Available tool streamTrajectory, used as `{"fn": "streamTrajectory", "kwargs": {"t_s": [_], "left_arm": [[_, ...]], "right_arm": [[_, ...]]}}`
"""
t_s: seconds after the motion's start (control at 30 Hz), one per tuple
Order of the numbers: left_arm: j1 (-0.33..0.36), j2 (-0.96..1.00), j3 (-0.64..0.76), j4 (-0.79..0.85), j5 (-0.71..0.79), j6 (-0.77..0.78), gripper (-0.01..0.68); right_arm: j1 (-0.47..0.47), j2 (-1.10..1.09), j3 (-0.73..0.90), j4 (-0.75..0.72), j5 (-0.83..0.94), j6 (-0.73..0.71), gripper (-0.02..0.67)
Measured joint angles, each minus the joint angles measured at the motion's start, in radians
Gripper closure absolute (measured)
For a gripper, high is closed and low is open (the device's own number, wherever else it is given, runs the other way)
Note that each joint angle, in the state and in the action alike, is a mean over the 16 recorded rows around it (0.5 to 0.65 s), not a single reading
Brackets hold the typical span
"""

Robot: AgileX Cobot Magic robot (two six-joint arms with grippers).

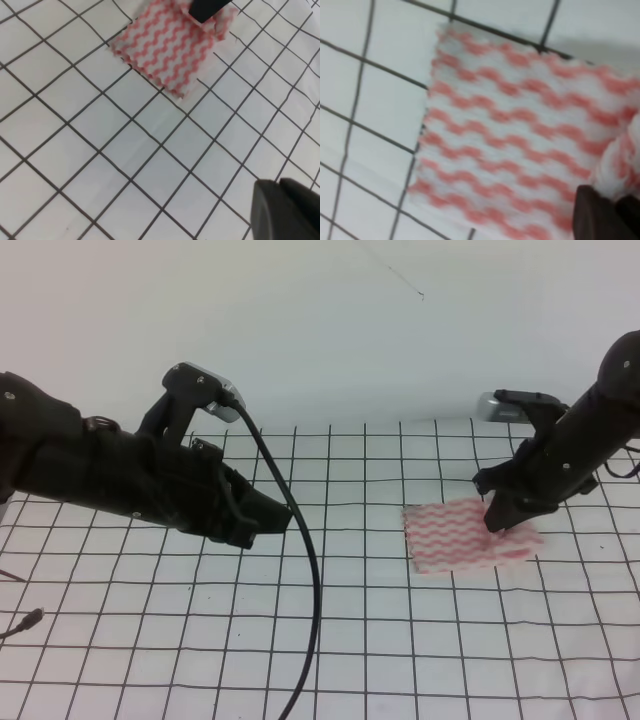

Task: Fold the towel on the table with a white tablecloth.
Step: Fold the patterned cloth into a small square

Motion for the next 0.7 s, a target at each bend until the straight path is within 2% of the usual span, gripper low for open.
{"fn": "streamTrajectory", "kwargs": {"t_s": [0.7], "left_arm": [[0.000,0.000,0.000,0.000,0.002,0.002,0.674]], "right_arm": [[0.086,0.003,-0.001,0.049,-0.055,-0.056,0.648]]}}
